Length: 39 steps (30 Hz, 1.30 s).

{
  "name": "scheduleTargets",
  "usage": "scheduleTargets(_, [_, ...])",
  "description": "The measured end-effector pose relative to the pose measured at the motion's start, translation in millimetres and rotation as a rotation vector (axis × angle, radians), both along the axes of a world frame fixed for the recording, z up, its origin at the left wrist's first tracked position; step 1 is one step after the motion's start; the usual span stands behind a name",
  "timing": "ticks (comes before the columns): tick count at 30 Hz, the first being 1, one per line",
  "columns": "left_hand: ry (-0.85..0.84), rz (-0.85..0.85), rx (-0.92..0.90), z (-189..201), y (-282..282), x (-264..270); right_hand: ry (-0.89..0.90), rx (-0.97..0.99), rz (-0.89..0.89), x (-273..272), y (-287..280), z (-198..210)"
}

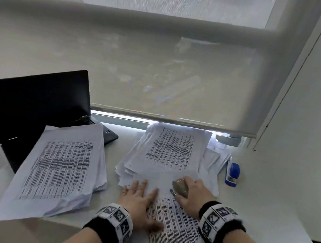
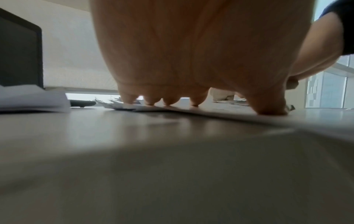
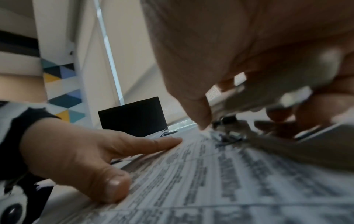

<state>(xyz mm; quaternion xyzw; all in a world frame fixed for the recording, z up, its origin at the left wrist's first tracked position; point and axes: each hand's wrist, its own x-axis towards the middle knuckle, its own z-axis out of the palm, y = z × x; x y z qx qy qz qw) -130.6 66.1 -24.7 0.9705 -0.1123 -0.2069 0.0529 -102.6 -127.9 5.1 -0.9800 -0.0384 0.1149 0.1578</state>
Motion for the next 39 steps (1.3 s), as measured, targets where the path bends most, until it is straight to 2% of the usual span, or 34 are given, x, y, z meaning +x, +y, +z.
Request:
scheduleTargets(4, [-0.02, 0.025, -0.059, -11.6, 5.0, 4.7, -0.067, 0.042, 0.008, 10.9, 15.3, -6.3])
scheduleTargets(8, [-0.043, 0.08, -0.1, -16.7, 4.6, 3.2, -0.098, -0.042, 0.11, 13.8, 28.4, -8.3])
scheduleTargets(11, [-0.043, 0.149, -0.25, -12.1, 11.5, 4.9, -0.113, -0.069, 0.141, 10.8, 46.8, -11.6])
scheduleTargets(13, [-0.028, 0.196, -0.343, -14.2, 20.6, 8.3, -0.137, -0.07, 0.116, 11.2, 58.4, -11.1])
scheduleTargets(20, [-0.017, 0.22, -0.38, -15.0, 23.9, 5.3, -0.143, -0.002, 0.028, 18.4, 87.1, -2.0])
scheduleTargets(24, [-0.053, 0.188, -0.353, -5.8, 21.3, 2.4, -0.107, 0.053, -0.071, 22.1, 95.3, -0.3])
scheduleTargets(29, [-0.069, 0.152, -0.322, -1.1, 22.0, 4.4, -0.148, 0.167, -0.201, 28.2, 96.3, 0.4])
scheduleTargets(32, [-0.033, 0.039, -0.23, -1.6, 21.5, 9.3, -0.174, 0.256, -0.197, 28.3, 80.7, -1.0])
scheduleTargets(34, [0.004, -0.032, -0.141, -1.1, 20.7, 12.7, -0.178, 0.232, -0.165, 24.8, 61.2, -0.3])
scheduleTargets(39, [0.004, -0.086, 0.018, 3.2, 13.3, 11.8, -0.089, 0.052, -0.104, 11.4, 21.9, -1.9])
